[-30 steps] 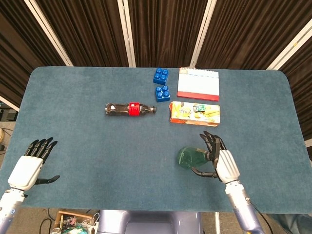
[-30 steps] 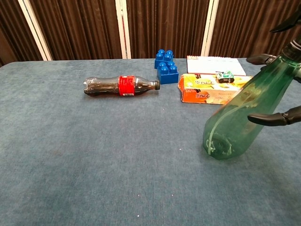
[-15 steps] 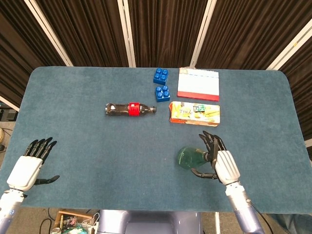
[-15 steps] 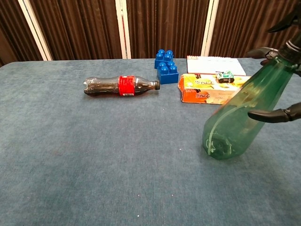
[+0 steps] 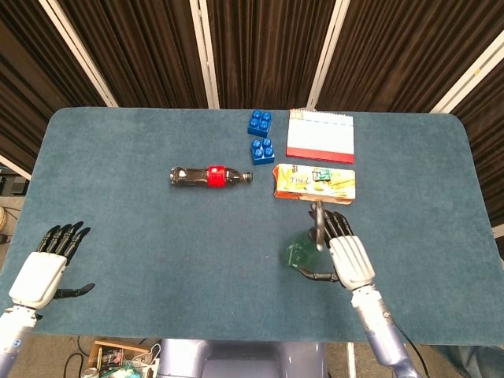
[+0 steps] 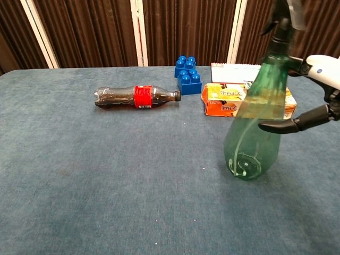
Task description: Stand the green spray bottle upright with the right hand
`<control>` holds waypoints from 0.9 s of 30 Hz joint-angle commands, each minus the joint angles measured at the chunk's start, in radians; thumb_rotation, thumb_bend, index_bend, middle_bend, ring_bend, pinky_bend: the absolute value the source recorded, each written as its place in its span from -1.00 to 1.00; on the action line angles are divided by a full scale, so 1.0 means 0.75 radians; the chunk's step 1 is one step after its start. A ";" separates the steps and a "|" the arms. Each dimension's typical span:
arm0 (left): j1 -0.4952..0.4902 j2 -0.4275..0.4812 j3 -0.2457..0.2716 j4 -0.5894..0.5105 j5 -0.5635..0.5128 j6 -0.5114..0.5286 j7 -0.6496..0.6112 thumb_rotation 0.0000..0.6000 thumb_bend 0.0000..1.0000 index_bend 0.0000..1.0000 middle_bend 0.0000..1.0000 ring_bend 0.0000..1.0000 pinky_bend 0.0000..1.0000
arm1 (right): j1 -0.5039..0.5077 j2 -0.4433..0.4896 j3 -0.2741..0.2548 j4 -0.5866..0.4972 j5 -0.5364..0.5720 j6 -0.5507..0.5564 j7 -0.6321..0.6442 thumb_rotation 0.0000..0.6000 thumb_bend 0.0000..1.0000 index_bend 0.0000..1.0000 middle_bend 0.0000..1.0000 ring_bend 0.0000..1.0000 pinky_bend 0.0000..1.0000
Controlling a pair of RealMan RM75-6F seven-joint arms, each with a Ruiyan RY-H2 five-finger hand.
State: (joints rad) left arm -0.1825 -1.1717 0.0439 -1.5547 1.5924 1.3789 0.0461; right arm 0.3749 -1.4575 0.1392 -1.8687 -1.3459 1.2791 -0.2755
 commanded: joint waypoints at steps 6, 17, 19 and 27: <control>-0.001 -0.001 0.002 -0.002 0.003 -0.004 0.005 1.00 -1.00 -1.00 -1.00 -1.00 -0.99 | -0.011 0.025 -0.002 -0.017 -0.021 0.031 -0.015 1.00 -0.58 -1.00 -1.00 -1.00 -1.00; 0.004 -0.001 0.002 -0.006 0.006 0.007 0.013 1.00 -1.00 -1.00 -1.00 -1.00 -0.99 | -0.081 0.169 -0.032 0.030 -0.048 0.086 0.085 1.00 -0.58 -1.00 -1.00 -1.00 -1.00; 0.003 -0.002 0.002 -0.007 0.005 0.003 0.016 1.00 -1.00 -1.00 -1.00 -1.00 -0.99 | -0.096 0.200 -0.038 0.069 -0.054 0.090 0.138 1.00 -0.58 -1.00 -1.00 -1.00 -1.00; 0.009 -0.001 -0.004 -0.010 0.001 0.018 0.024 1.00 -1.00 -1.00 -1.00 -1.00 -0.99 | -0.187 0.288 -0.083 0.232 -0.081 0.193 0.100 1.00 -0.58 -1.00 -1.00 -1.00 -1.00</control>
State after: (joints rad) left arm -0.1757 -1.1726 0.0411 -1.5624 1.5938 1.3925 0.0641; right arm 0.2605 -1.2618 0.0896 -1.7151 -1.4102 1.3976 -0.1805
